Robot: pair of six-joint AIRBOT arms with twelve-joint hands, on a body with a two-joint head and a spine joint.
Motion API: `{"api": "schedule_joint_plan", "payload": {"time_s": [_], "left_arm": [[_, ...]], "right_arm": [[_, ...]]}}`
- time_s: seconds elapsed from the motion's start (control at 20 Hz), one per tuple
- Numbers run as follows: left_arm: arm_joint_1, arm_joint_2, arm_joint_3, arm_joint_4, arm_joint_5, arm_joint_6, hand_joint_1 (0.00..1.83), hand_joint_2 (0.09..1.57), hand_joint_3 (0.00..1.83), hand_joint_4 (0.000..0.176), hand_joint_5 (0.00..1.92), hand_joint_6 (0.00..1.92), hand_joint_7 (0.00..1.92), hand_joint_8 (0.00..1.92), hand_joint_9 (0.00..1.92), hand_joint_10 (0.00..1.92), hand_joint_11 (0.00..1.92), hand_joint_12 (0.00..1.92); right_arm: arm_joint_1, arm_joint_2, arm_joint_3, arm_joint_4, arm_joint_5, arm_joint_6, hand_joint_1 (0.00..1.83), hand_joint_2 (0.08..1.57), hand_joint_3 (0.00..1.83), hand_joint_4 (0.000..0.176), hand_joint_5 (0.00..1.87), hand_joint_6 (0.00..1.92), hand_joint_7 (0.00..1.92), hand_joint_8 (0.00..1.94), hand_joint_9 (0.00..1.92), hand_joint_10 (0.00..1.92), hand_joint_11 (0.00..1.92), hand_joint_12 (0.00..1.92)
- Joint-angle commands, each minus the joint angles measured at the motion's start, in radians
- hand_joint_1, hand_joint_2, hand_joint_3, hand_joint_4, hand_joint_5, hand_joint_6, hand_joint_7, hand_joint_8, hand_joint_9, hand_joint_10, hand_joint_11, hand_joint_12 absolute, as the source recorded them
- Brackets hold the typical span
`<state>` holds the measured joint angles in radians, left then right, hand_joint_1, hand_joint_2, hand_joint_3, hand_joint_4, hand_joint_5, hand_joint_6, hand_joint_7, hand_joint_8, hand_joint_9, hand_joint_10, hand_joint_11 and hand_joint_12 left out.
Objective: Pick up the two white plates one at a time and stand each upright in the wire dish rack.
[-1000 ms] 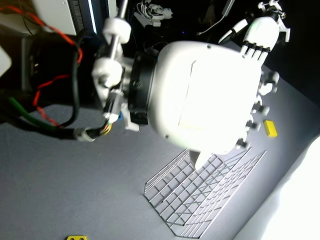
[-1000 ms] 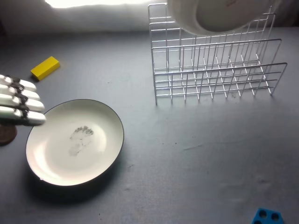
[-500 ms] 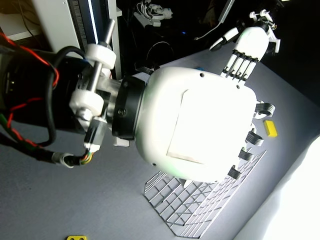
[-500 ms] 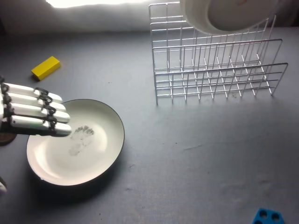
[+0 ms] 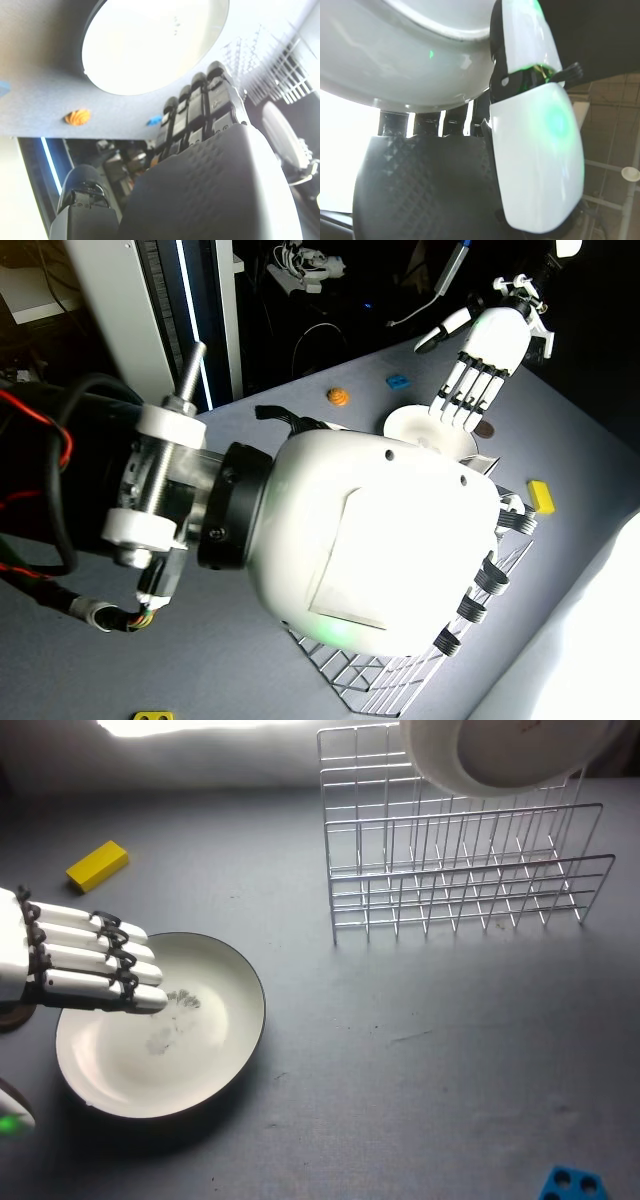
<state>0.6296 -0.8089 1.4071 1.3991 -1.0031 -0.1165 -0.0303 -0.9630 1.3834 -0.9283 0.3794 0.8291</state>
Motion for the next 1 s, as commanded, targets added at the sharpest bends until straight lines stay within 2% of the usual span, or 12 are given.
{"api": "schedule_joint_plan", "payload": {"time_s": [0.0, 0.05, 0.1, 0.2, 0.25, 0.3, 0.35, 0.4, 0.45, 0.5, 0.6, 0.95], "left_arm": [[-0.006, -0.001, 0.006, -0.066, -0.039, 0.001, 0.00, 1.06, 0.01, 0.000, 0.00, 0.00, 0.00, 0.00, 0.00, 0.00, 0.00, 0.00], [-0.006, -0.004, 0.011, -0.066, -0.039, 0.001, 0.00, 1.06, 0.01, 0.000, 0.00, 0.00, 0.00, 0.00, 0.00, 0.00, 0.00, 0.00], [-0.005, -0.006, 0.016, -0.066, -0.039, 0.001, 0.00, 1.06, 0.01, 0.000, 0.00, 0.00, 0.00, 0.00, 0.00, 0.00, 0.00, 0.00], [-0.005, -0.009, 0.021, -0.066, -0.038, 0.002, 0.00, 1.07, 0.01, 0.000, 0.00, 0.00, 0.00, 0.00, 0.00, 0.00, 0.00, 0.00], [-0.005, -0.010, 0.023, -0.066, -0.036, 0.005, 0.00, 1.07, 0.01, 0.000, 0.00, 0.00, 0.00, 0.00, 0.00, 0.00, 0.00, 0.00], [-0.005, -0.013, 0.026, -0.066, -0.035, 0.010, 0.00, 1.07, 0.01, 0.000, 0.00, 0.00, 0.00, 0.00, 0.00, 0.00, 0.00, 0.00], [-0.005, -0.015, 0.029, -0.066, -0.033, 0.017, 0.00, 1.07, 0.01, 0.000, 0.01, 0.01, 0.01, 0.00, 0.00, 0.00, 0.00, 0.00], [-0.004, -0.018, 0.033, -0.066, -0.028, 0.022, 0.00, 1.09, 0.02, 0.000, 0.01, 0.00, 0.01, 0.00, 0.00, 0.00, 0.00, 0.00], [-0.003, -0.022, 0.040, -0.066, -0.027, 0.026, 0.00, 1.09, 0.02, 0.000, 0.00, 0.00, 0.00, 0.00, 0.00, 0.00, 0.00, 0.00], [0.000, -0.025, 0.045, -0.066, -0.027, 0.031, 0.00, 1.07, 0.01, 0.000, 0.00, 0.00, 0.00, 0.00, 0.00, 0.00, 0.00, 0.00], [0.010, -0.032, 0.058, -0.067, -0.027, 0.039, 0.00, 1.06, 0.00, 0.000, 0.01, 0.00, 0.01, 0.00, 0.00, 0.00, 0.00, 0.00], [0.052, -0.047, 0.067, -0.106, -0.023, 0.044, 0.00, 1.06, 0.00, 0.000, 0.01, 0.00, 0.00, 0.00, 0.00, 0.00, 0.00, 0.00]], "right_arm": [[0.005, 0.003, 0.009, 0.063, 0.084, 0.028, 1.23, 1.13, 0.00, 0.000, 0.87, 1.13, 1.06, 0.90, 1.14, 0.42, 0.99, 0.96], [-0.003, -0.003, 0.017, 0.063, 0.086, 0.037, 1.22, 1.14, 0.00, 0.000, 0.86, 1.15, 1.04, 0.93, 1.19, 0.29, 0.98, 0.97], [-0.008, -0.009, 0.026, 0.063, 0.087, 0.047, 1.35, 1.11, 0.00, 0.000, 0.86, 1.10, 1.03, 0.87, 1.06, 0.89, 0.98, 0.97], [-0.021, -0.025, 0.045, 0.063, 0.089, 0.055, 1.37, 1.11, 0.00, 0.000, 0.84, 1.11, 1.01, 0.88, 1.00, 1.08, 0.96, 0.99], [-0.026, -0.030, 0.053, 0.064, 0.092, 0.061, 1.38, 1.10, 0.00, 0.000, 0.87, 1.08, 1.03, 0.85, 1.01, 1.07, 0.97, 1.00], [-0.031, -0.038, 0.064, 0.064, 0.096, 0.067, 1.25, 1.12, 0.00, 0.000, 0.88, 1.10, 1.05, 0.89, 1.05, 0.67, 0.96, 1.01], [-0.033, -0.044, 0.073, 0.065, 0.099, 0.073, 1.23, 1.11, 0.00, 0.000, 0.91, 1.07, 1.07, 0.86, 1.13, 0.44, 0.97, 1.00], [-0.034, -0.048, 0.080, 0.067, 0.105, 0.076, 1.35, 1.10, 0.00, 0.000, 0.89, 1.06, 1.05, 0.83, 1.05, 0.91, 0.98, 0.99], [-0.034, -0.051, 0.083, 0.068, 0.106, 0.076, 1.37, 1.11, 0.00, 0.000, 0.87, 1.09, 1.02, 0.86, 1.01, 1.05, 0.96, 1.01], [-0.034, -0.054, 0.086, 0.068, 0.106, 0.076, 1.25, 1.14, 0.00, 0.000, 0.85, 1.15, 1.02, 0.93, 1.02, 0.68, 0.94, 1.01], [-0.039, -0.060, 0.093, 0.074, 0.105, 0.076, 1.22, 1.14, 0.00, 0.000, 0.86, 1.15, 1.04, 0.93, 1.16, 0.31, 0.95, 1.01], [-0.048, -0.072, 0.100, 0.089, 0.102, 0.076, 1.22, 1.13, 0.00, 0.000, 0.87, 1.13, 1.04, 0.92, 1.24, 0.13, 0.96, 1.02]]}}
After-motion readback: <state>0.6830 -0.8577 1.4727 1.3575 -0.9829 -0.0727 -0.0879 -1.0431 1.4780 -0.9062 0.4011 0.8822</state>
